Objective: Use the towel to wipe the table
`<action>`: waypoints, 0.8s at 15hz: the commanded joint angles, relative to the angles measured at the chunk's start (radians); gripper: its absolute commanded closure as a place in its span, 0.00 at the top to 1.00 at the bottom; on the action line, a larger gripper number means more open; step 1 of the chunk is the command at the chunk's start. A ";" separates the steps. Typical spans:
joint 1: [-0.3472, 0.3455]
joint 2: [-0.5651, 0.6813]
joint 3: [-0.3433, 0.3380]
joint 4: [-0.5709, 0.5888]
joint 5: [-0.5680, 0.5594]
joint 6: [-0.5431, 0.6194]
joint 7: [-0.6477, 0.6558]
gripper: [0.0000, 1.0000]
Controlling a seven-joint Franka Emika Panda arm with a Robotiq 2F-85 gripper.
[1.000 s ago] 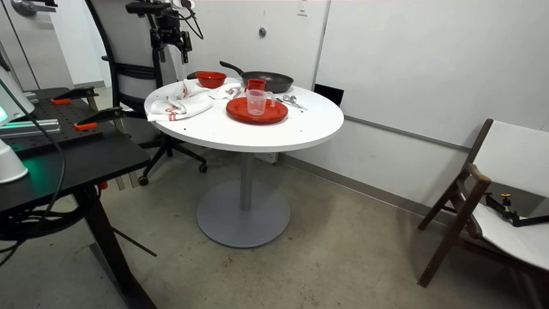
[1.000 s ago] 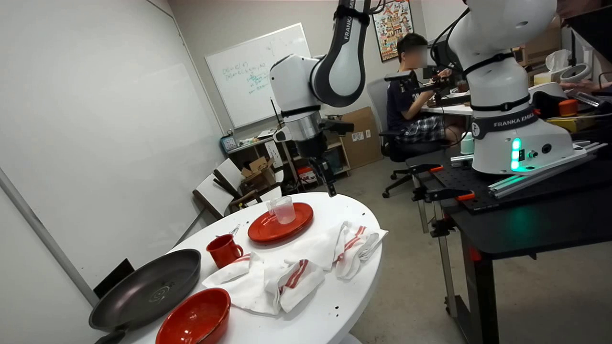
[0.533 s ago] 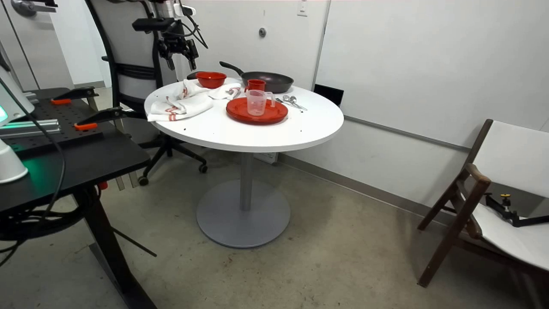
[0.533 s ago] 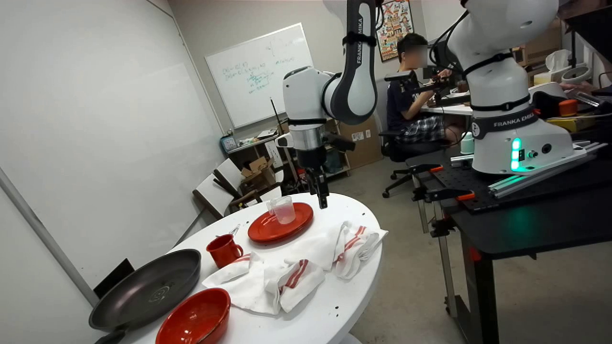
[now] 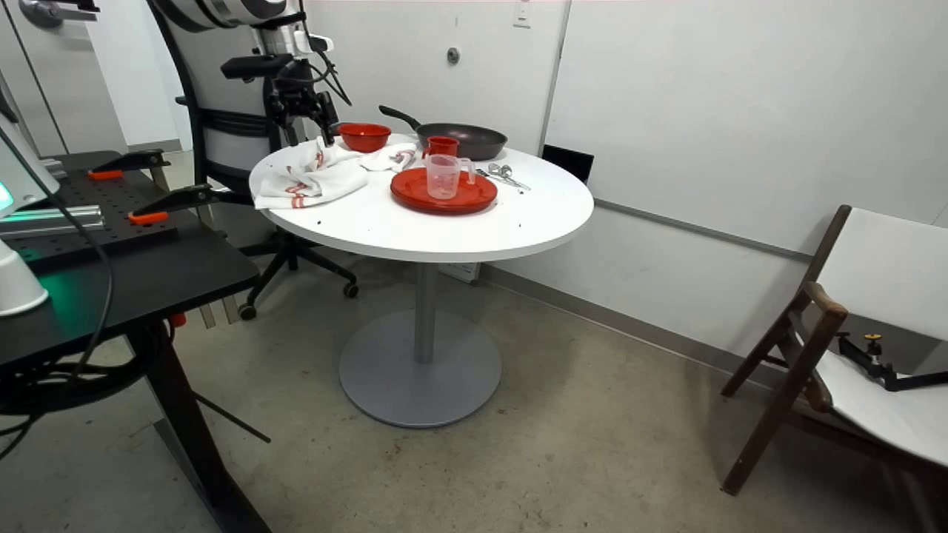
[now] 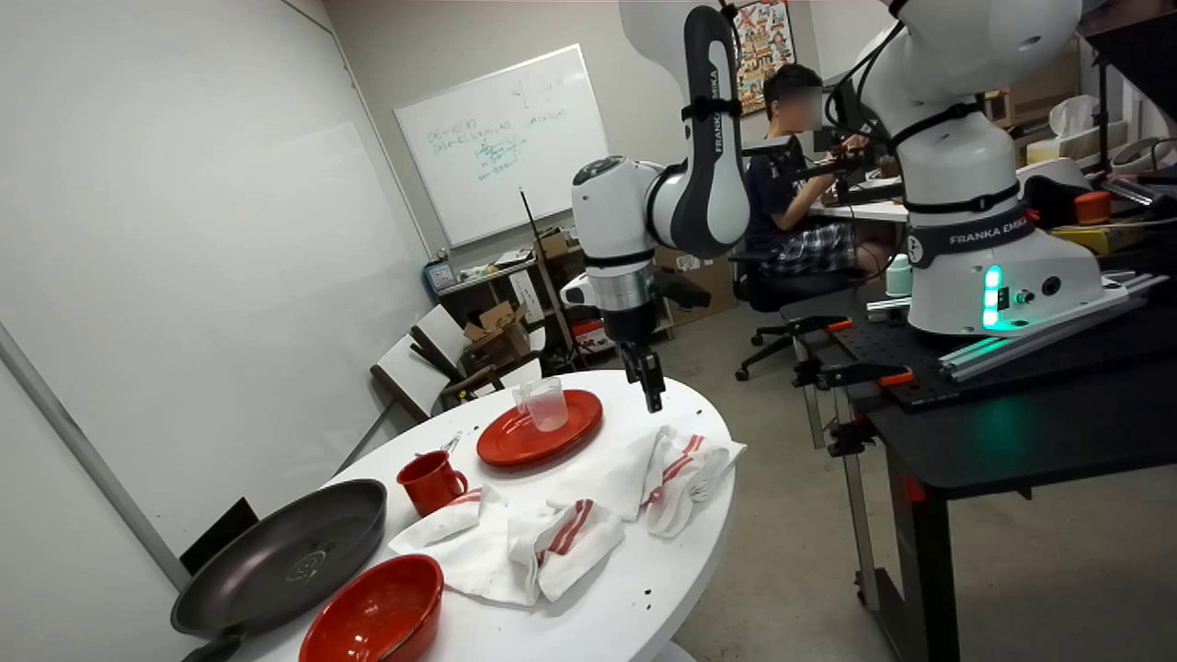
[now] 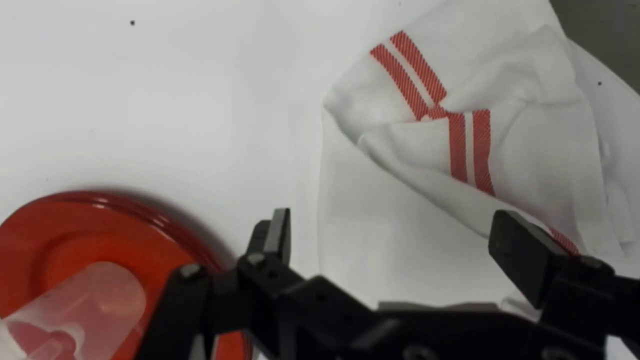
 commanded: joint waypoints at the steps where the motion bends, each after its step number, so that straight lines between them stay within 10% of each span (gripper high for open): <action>1: 0.035 0.041 -0.022 -0.041 0.000 0.036 0.083 1.00; 12: 0.055 0.194 -0.070 0.016 0.019 0.231 0.226 1.00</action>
